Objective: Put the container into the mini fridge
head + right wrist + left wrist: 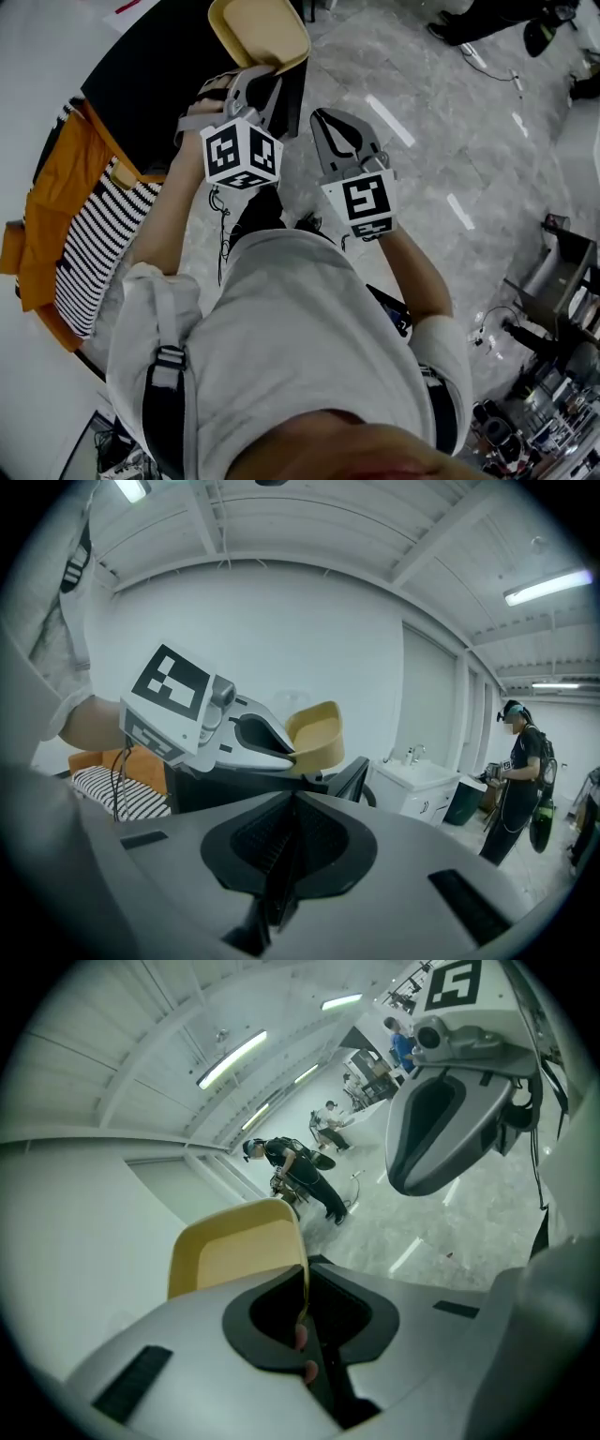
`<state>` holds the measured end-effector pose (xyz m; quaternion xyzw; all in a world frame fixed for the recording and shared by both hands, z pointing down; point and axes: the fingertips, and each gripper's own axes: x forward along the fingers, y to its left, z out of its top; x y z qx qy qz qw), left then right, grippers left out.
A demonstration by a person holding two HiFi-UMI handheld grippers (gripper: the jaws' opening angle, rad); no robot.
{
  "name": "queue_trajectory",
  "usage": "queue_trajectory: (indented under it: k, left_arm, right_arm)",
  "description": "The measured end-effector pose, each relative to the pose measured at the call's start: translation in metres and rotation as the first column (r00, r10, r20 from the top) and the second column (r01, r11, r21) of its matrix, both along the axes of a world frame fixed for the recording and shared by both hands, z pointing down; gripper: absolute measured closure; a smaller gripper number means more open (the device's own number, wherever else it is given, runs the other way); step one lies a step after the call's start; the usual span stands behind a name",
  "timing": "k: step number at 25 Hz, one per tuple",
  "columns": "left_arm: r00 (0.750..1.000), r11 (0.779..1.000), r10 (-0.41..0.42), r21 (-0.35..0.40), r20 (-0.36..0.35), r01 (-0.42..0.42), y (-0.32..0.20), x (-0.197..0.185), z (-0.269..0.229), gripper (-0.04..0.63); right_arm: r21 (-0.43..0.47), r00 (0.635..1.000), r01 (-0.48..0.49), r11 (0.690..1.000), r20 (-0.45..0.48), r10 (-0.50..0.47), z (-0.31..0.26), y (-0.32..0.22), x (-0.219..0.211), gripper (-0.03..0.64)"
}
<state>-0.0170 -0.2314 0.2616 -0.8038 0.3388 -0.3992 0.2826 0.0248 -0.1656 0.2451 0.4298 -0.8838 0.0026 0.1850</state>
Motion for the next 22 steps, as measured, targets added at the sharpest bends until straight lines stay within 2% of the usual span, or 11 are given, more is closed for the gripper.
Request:
queue_trajectory:
  k: [4,9,12,17,22]
  left_arm:
    - [0.998,1.000,-0.031,-0.002,-0.051,0.031,0.018,0.015,-0.004,0.566]
    - [0.990,0.998,-0.042,-0.049,-0.138,0.036,0.049,0.035,-0.006,0.566]
    - [0.986,0.997,-0.071,-0.052,-0.149,0.064,0.062,0.039,0.003,0.566]
    - [0.975,0.988,-0.131,-0.100,-0.177,0.114,0.088,0.045,0.024,0.566]
    - [0.975,0.978,-0.155,-0.165,-0.157,0.129,0.113,0.061,0.052,0.567]
  right_arm:
    - [-0.007,1.000,0.009,1.000,0.006,-0.009,0.005,0.011,0.013,0.577]
    - [-0.030,1.000,0.023,0.999,0.003,-0.023,0.017,0.030,0.033,0.577]
    - [-0.036,0.999,0.037,0.999,0.006,-0.037,0.025,0.042,0.040,0.577]
    - [-0.030,0.998,0.055,0.998,0.023,-0.054,0.035,0.064,0.053,0.577]
    - [-0.046,0.998,0.049,0.998,0.033,-0.047,0.053,0.080,0.069,0.577]
